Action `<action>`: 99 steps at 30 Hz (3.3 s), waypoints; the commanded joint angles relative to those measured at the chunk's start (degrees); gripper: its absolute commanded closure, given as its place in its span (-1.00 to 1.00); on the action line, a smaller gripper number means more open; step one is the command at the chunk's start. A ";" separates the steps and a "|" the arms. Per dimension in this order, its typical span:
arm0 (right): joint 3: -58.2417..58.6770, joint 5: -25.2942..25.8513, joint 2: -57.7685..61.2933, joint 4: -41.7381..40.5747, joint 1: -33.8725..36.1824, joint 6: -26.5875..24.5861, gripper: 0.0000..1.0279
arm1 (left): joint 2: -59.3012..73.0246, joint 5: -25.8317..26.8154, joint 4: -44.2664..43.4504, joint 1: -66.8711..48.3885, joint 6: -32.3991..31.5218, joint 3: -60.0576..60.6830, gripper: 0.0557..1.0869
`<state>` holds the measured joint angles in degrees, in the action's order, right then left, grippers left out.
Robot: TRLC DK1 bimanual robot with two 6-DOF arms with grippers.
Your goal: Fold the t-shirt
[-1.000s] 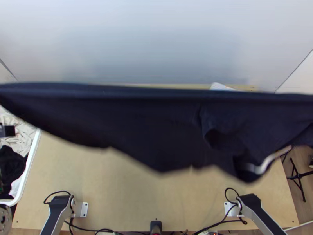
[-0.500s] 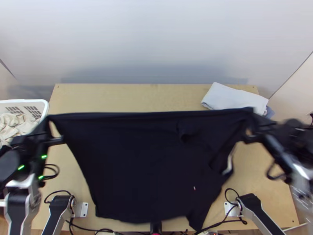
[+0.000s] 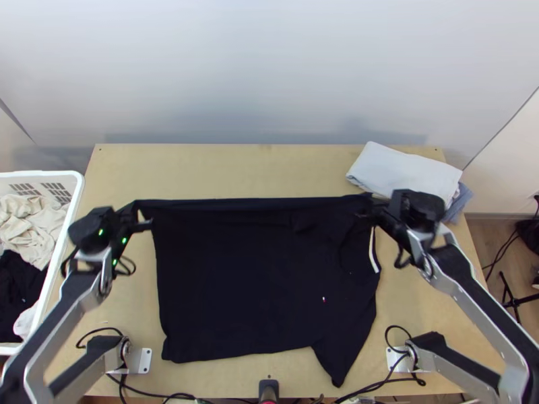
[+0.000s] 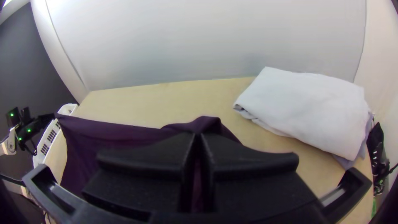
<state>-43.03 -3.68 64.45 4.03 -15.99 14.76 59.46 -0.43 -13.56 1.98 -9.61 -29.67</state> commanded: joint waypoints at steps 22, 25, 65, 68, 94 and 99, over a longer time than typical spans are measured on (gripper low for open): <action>-25.18 -0.89 40.14 -1.40 2.98 4.31 0.95 | 41.88 2.10 0.47 0.66 2.14 -24.73 0.93; -27.46 -1.15 39.27 5.64 3.68 6.24 0.95 | 39.85 2.18 8.46 0.66 2.22 -26.58 0.93; -12.70 -1.94 27.05 25.06 1.66 7.12 0.95 | 23.77 23.54 42.30 6.72 15.32 -19.99 0.93; -11.64 -1.94 27.05 24.18 1.57 7.56 0.95 | 22.72 23.54 44.06 5.93 15.41 -19.64 0.93; -4.26 -2.47 -7.40 58.63 -1.94 23.20 -0.40 | 8.65 22.57 46.08 7.78 21.65 -18.05 -0.77; 1.89 -4.14 -8.55 69.09 -7.65 27.77 -0.65 | 9.00 22.57 46.43 7.60 17.87 -18.23 -0.76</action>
<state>-47.03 -6.50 61.73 60.12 -18.33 35.62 69.67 22.06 32.32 9.39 11.29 -47.35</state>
